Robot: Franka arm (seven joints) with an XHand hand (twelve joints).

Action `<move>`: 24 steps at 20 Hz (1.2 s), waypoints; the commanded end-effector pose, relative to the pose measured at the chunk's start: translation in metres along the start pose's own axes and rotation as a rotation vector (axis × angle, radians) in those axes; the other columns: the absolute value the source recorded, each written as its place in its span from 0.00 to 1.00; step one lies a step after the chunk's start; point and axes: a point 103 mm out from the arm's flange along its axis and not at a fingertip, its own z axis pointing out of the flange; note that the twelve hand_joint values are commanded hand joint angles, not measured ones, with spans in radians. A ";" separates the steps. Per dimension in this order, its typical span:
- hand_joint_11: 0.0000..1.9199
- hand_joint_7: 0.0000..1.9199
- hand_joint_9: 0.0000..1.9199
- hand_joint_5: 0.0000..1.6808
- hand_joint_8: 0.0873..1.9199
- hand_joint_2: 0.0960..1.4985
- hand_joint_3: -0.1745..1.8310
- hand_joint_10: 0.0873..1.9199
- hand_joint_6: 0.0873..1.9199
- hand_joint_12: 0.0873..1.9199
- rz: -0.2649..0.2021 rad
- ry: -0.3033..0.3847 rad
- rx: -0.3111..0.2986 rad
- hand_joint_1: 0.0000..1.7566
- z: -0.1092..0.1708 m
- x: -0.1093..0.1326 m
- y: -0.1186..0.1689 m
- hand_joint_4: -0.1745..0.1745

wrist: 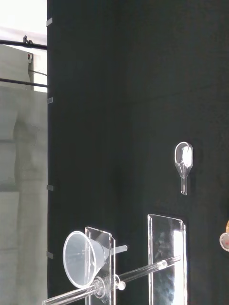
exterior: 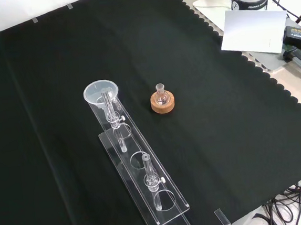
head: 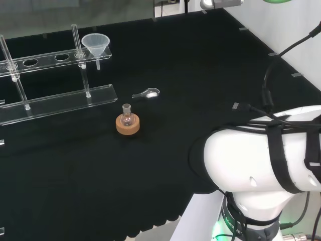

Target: Pick up the funnel from the transparent funnel stand.

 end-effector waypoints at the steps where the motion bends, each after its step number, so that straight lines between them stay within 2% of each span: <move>1: 0.02 0.00 0.02 0.06 0.07 0.75 0.23 0.33 0.00 0.71 -0.001 -0.028 -0.020 0.04 0.000 0.019 -0.012 0.62; 3: 0.02 0.00 0.01 0.05 0.03 0.78 0.24 0.32 0.00 0.70 0.000 -0.026 -0.019 0.01 -0.001 0.026 -0.016 0.66; 8: 0.01 0.00 0.01 0.05 0.02 0.79 0.24 0.31 0.00 0.70 0.007 -0.011 -0.003 0.00 0.002 0.005 0.000 0.67; 11: 0.01 0.00 0.01 0.06 0.02 0.79 0.25 0.31 0.00 0.70 0.016 -0.014 0.002 0.00 0.004 0.001 0.005 0.66; 20: 0.02 0.00 0.01 0.06 0.02 0.79 0.25 0.31 0.00 0.70 0.040 -0.021 0.020 0.00 0.020 0.012 0.019 0.66; 24: 0.01 0.00 0.02 0.06 0.02 0.78 0.25 0.30 0.00 0.70 0.031 -0.036 0.021 0.00 0.032 0.029 0.033 0.65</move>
